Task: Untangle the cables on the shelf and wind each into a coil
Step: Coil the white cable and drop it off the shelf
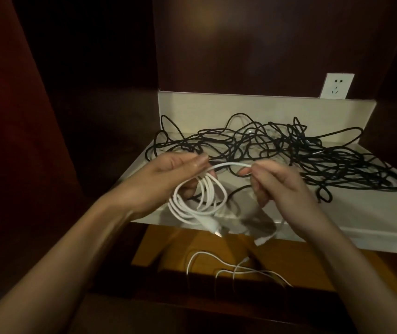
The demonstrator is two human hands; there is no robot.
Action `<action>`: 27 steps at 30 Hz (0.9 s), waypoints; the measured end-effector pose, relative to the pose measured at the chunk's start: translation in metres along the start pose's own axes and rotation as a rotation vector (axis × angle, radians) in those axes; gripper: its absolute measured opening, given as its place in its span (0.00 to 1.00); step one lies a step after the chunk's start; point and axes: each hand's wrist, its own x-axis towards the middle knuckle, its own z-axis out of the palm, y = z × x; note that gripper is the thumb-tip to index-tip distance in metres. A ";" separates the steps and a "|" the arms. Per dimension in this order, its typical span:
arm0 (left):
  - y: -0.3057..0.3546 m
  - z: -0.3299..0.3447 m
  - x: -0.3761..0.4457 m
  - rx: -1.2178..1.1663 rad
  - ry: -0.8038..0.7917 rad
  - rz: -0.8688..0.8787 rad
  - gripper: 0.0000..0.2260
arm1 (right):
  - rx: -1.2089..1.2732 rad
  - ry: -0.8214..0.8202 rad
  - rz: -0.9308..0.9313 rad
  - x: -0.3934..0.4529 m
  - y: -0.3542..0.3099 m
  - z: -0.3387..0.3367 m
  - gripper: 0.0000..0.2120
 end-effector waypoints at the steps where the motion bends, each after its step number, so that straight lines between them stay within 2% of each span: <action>1: -0.001 0.000 0.000 -0.004 -0.021 -0.011 0.18 | -0.075 -0.009 -0.007 0.001 0.002 0.000 0.14; 4: -0.002 0.001 0.001 0.018 -0.098 -0.035 0.08 | -0.073 0.056 -0.049 0.006 0.004 0.004 0.14; 6: -0.003 0.003 0.002 -0.022 -0.067 -0.055 0.04 | -0.023 0.138 -0.084 0.008 0.006 0.004 0.14; 9: -0.006 0.007 0.004 -0.165 0.038 -0.077 0.07 | -0.027 0.193 -0.099 0.008 0.017 0.005 0.15; 12: -0.007 0.009 0.005 -0.279 0.072 -0.098 0.08 | -0.052 0.251 -0.103 0.006 0.034 0.014 0.15; 14: -0.005 0.010 0.006 -0.329 0.110 -0.114 0.07 | -0.217 0.181 -0.087 0.002 0.043 0.018 0.15; 17: -0.003 0.013 0.008 -0.283 0.184 -0.114 0.07 | -0.408 -0.094 -0.003 -0.004 0.039 0.025 0.08; 18: -0.003 0.015 0.009 -0.246 0.188 -0.113 0.07 | -0.425 -0.125 -0.010 -0.004 0.033 0.027 0.12; 19: -0.001 0.018 0.010 -0.213 0.185 -0.115 0.07 | -0.424 -0.114 -0.044 -0.003 0.025 0.030 0.20; 20: -0.001 0.020 0.011 -0.187 0.174 -0.110 0.07 | -0.403 -0.078 -0.093 -0.001 0.018 0.034 0.28; 21: 0.002 0.022 0.011 -0.170 0.160 -0.103 0.07 | -0.379 -0.033 -0.148 0.001 0.010 0.039 0.31; 23: 0.007 0.021 0.011 -0.170 0.153 -0.083 0.07 | -0.342 0.043 -0.242 0.004 0.005 0.047 0.24; 25: 0.011 0.021 0.012 -0.241 0.211 -0.099 0.09 | -0.384 0.123 -0.227 0.002 0.008 0.053 0.13; 27: 0.009 0.025 0.014 -0.343 0.287 -0.128 0.12 | -0.381 0.163 -0.204 -0.004 0.013 0.059 0.11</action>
